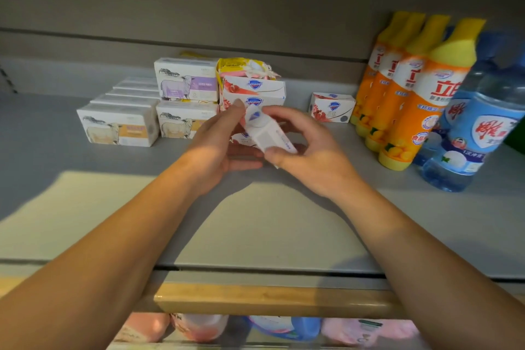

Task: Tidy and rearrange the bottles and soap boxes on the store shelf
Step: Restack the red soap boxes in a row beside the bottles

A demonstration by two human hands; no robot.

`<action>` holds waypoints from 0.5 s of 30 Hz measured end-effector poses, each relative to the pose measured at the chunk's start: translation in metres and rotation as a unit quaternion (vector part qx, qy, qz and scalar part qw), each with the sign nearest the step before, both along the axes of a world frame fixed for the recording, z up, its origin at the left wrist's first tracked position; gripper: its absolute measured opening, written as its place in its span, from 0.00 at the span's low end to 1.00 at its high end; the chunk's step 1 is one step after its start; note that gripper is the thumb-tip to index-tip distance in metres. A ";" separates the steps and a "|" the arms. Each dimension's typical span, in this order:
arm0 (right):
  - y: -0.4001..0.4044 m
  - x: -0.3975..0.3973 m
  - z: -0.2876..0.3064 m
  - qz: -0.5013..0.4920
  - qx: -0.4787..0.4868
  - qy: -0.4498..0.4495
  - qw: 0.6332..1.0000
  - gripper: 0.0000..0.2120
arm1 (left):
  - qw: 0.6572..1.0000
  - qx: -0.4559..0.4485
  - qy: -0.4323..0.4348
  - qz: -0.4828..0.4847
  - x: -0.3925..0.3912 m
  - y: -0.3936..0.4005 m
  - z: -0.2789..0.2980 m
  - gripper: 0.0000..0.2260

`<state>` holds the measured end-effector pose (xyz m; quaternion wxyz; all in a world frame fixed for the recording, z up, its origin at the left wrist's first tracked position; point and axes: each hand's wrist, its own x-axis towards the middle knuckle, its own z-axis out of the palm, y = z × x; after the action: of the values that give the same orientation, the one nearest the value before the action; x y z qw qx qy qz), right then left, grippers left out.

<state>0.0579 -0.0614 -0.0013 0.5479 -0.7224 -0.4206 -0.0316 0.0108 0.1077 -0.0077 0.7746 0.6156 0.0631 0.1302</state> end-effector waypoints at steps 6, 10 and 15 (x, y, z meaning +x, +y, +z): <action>0.005 0.000 -0.001 0.009 -0.021 -0.056 0.998 0.19 | 0.992 0.005 -0.069 -0.105 -0.002 0.003 -0.005 0.10; 0.006 0.013 -0.001 -0.054 0.022 -0.017 0.998 0.17 | 0.989 0.064 -0.072 -0.111 -0.001 0.003 -0.007 0.27; 0.016 0.035 0.008 -0.146 -0.048 -0.125 0.980 0.21 | 0.991 0.113 -0.055 -0.052 0.001 0.002 -0.008 0.28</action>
<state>0.0933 -0.0450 0.0069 0.4450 -0.7921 -0.3765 -0.1814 0.0118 0.1099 -0.0154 0.7080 0.6937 -0.0272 0.1296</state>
